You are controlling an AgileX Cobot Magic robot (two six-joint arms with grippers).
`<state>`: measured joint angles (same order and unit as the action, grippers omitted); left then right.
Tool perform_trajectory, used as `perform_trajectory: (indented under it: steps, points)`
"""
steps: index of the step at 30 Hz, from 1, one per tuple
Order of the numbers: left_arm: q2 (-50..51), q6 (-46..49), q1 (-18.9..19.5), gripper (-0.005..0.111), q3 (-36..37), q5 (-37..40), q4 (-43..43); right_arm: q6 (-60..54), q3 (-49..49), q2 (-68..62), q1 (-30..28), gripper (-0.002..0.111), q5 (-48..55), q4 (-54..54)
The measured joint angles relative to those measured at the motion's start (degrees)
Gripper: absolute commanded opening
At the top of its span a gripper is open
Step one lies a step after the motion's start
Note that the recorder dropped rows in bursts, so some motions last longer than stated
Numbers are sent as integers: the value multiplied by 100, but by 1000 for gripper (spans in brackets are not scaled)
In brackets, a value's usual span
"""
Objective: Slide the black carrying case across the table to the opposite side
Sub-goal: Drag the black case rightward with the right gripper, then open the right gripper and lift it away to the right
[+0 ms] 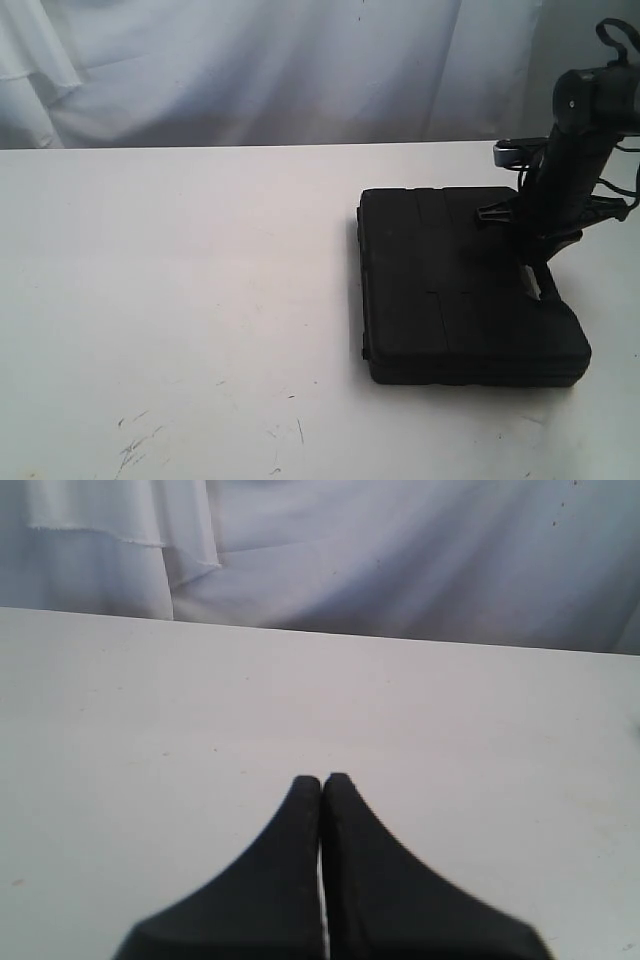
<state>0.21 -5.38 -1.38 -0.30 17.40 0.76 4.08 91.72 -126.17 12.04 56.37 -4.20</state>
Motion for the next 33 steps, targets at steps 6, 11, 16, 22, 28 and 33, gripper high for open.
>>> perform_trajectory:
  steps: [6, 11, 16, 22, 28, 33]
  points:
    - [0, 0, 0, 0, 0, 0, 0, 22, 0, 0, 0, 21, -11, 28]
    - [0, 0, 0, 0, 0, 0, 0, 89, -10, 141, -16, 46, -42, 62]
    - [0, 0, 0, 0, 0, 0, 0, 167, -10, 608, -150, 46, -56, 280]
    - [0, 0, 0, 0, 0, 0, 0, 188, -10, 1389, -212, 14, 131, 616]
    - [0, 0, 0, 0, 0, 0, 0, 165, -523, 2492, -212, 0, -15, 1193]
    - [0, 0, 0, 0, 0, 0, 0, 1, -1729, 3695, -212, 0, -907, 1622]
